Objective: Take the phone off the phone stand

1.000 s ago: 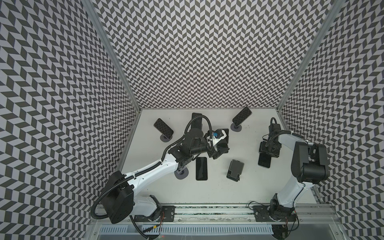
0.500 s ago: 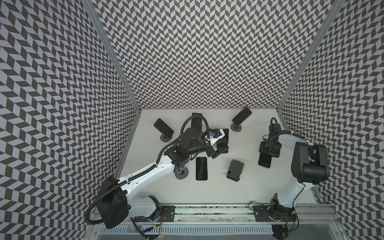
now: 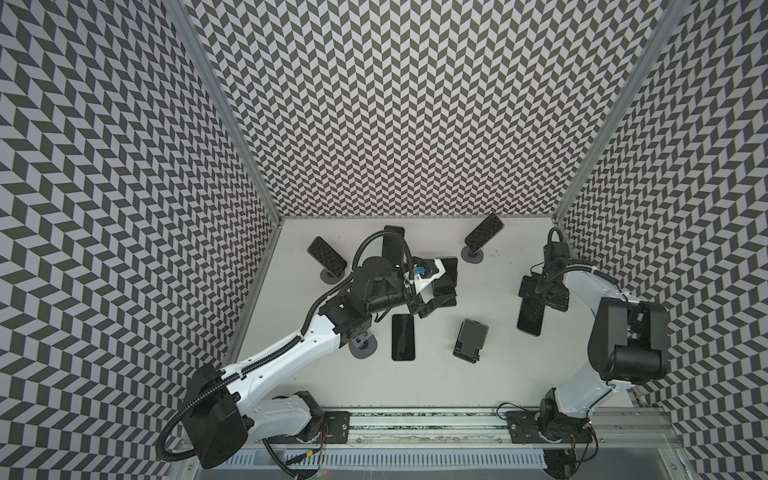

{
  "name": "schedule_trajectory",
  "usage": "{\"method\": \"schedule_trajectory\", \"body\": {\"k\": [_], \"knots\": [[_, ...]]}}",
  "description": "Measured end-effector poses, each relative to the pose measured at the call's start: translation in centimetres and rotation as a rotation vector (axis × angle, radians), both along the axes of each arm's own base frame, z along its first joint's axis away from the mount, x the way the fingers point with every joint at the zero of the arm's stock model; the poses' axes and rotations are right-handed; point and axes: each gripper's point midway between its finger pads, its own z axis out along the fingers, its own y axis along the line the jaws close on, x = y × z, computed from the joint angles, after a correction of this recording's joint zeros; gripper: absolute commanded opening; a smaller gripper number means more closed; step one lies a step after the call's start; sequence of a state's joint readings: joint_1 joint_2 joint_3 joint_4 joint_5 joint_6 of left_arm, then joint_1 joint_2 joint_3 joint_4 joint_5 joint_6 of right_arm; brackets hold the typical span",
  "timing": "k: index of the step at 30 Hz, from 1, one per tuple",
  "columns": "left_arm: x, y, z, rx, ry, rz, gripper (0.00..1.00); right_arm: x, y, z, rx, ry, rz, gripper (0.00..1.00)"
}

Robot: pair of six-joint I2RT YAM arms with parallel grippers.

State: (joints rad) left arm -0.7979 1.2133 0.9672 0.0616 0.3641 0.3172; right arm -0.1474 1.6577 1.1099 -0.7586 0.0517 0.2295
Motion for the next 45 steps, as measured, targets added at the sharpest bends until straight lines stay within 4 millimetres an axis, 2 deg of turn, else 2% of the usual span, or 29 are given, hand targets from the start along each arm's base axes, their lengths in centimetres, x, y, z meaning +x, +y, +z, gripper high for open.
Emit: {"method": "schedule_trajectory", "body": {"k": [7,13,19,26,28,32,37,45], "knots": [[-0.3,0.6,0.3,0.004,0.006,0.012,0.84,-0.7,0.6,3.7,0.020,-0.077,-0.005,0.92],[-0.2,1.4,0.7,0.003,0.049,0.057,0.84,-2.0,2.7,7.9,0.084,-0.170,0.030,0.87],[-1.0,2.8,3.0,-0.056,0.108,0.099,0.83,-3.8,7.9,10.9,0.182,-0.211,0.111,0.84],[-3.4,5.7,5.9,-0.138,0.155,0.134,0.83,-6.4,14.4,17.0,0.262,-0.276,0.155,0.84],[-4.0,6.7,6.4,-0.153,0.150,0.146,0.83,-7.4,15.9,18.1,0.279,-0.274,0.160,0.84],[-5.3,9.0,6.5,-0.171,0.139,0.183,0.84,-9.4,17.6,18.8,0.295,-0.233,0.135,0.84],[-7.1,11.1,5.6,-0.162,0.129,0.196,0.85,-11.7,19.7,17.9,0.288,-0.161,0.118,0.84],[-8.8,12.0,2.4,-0.086,0.130,0.159,0.87,-14.8,23.4,16.2,0.282,-0.108,0.116,0.87]]}}
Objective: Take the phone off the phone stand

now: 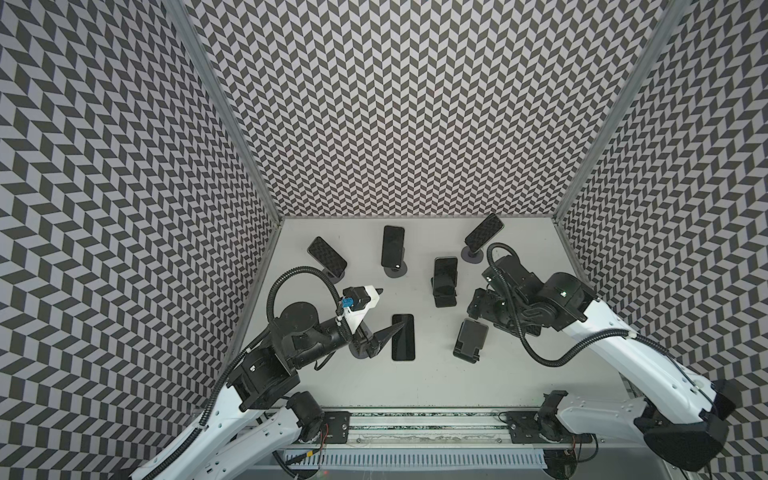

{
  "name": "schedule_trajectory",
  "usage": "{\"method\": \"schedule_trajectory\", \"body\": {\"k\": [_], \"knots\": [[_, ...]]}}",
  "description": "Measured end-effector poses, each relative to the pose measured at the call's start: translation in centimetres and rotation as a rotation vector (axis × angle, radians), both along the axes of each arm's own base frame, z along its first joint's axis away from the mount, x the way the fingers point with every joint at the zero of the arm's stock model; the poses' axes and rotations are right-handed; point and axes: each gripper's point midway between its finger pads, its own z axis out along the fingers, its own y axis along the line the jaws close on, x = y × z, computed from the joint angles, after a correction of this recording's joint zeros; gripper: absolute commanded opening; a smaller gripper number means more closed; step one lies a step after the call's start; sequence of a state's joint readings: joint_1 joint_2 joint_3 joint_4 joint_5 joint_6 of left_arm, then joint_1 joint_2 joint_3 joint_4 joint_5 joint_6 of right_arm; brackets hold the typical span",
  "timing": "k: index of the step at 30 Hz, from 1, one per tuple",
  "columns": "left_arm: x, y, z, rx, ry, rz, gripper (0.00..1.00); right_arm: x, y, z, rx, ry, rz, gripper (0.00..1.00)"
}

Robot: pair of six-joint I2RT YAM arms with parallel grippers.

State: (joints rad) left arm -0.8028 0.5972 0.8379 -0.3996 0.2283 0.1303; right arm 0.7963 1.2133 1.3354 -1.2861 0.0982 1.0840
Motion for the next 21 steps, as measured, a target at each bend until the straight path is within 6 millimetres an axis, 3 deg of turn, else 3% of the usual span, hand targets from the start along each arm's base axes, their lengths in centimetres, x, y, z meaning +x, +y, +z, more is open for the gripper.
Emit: {"method": "schedule_trajectory", "body": {"k": [8,21], "knots": [[-0.8,-0.6,-2.7,0.052,0.021,-0.063,0.87,-2.5,2.1,-4.3,-0.065,0.080,0.007,0.89],[-1.6,-0.9,-2.5,0.032,0.045,-0.111,0.87,-2.9,2.1,-5.7,-0.080,0.089,-0.021,0.90]]}}
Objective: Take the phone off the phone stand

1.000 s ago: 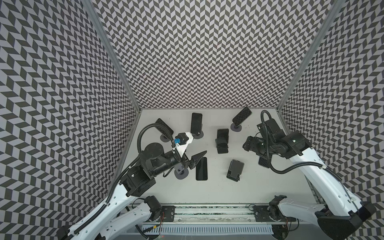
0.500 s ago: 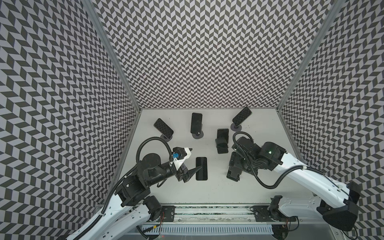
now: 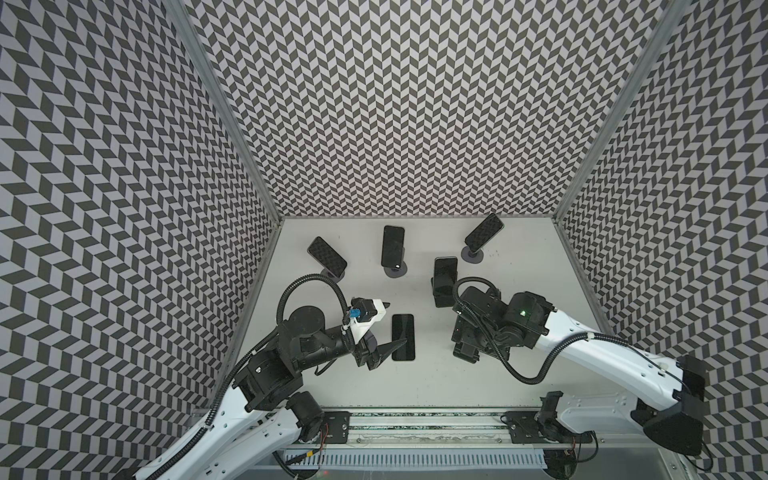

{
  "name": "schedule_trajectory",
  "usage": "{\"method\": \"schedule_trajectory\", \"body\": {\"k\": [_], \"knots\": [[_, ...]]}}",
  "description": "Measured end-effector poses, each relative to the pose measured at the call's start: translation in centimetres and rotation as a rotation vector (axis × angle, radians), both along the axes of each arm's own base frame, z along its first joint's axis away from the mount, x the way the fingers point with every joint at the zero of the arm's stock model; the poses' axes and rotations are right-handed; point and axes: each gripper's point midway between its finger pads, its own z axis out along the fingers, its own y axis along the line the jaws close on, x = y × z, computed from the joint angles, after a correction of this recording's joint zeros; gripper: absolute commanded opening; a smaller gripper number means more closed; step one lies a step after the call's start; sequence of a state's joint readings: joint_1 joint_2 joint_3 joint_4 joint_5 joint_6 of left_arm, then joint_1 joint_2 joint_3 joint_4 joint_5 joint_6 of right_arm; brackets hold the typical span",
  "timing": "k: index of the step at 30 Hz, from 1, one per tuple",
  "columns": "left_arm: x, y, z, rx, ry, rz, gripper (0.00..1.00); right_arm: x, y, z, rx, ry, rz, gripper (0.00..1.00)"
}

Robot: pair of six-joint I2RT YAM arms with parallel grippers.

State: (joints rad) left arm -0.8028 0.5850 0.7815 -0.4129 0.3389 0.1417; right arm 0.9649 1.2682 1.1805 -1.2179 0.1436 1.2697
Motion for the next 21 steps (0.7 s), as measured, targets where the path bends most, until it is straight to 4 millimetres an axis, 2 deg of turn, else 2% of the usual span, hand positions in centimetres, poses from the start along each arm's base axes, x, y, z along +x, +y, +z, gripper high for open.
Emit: {"method": "schedule_trajectory", "body": {"k": [21], "knots": [[0.8,-1.0,-1.9,-0.040,0.101,0.018,0.86,0.2,-0.3,0.2,-0.012,-0.021,-0.003,0.93]]}}
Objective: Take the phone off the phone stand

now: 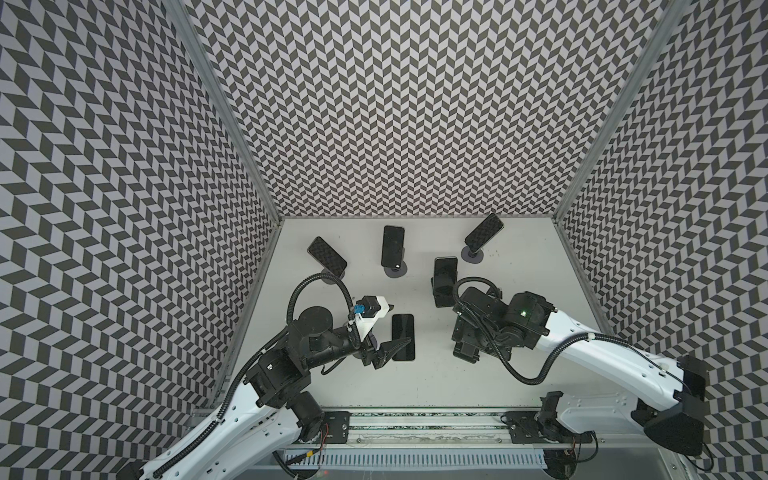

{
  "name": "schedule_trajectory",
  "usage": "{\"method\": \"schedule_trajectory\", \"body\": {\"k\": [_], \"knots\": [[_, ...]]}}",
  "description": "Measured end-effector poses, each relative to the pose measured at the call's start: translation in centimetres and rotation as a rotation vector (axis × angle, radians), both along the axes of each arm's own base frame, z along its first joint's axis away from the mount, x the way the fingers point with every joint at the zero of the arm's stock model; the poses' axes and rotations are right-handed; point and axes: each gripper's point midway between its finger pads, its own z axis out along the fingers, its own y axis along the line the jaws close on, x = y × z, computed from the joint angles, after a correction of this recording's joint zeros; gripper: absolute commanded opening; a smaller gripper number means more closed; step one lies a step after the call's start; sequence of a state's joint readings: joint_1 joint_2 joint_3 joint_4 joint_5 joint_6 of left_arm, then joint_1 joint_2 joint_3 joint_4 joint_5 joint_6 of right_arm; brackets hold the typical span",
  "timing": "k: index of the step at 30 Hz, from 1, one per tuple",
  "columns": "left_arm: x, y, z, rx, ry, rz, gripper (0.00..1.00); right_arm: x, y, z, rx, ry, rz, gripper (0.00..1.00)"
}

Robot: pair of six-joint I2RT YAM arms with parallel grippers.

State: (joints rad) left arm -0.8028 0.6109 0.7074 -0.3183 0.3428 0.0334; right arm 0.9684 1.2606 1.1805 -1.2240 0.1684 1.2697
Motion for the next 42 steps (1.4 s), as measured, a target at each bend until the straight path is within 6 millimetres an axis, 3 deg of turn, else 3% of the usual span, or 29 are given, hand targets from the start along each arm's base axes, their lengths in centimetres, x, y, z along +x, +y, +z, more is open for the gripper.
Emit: {"method": "schedule_trajectory", "body": {"k": [6,18,24,42], "knots": [[0.5,-0.4,-0.1,-0.009,0.006,0.008,0.86,0.0,-0.1,0.1,0.005,-0.007,0.004,0.95],[1.0,-0.6,0.0,-0.021,0.005,0.026,0.86,0.8,-0.8,-1.4,-0.040,-0.047,-0.032,0.97],[1.5,-0.4,-1.4,-0.004,0.021,0.056,0.86,1.5,-1.0,-1.5,-0.066,-0.077,-0.048,0.98],[2.2,-0.2,-1.0,-0.015,0.007,0.092,0.85,2.5,-1.0,-2.1,-0.088,-0.113,-0.062,0.98]]}}
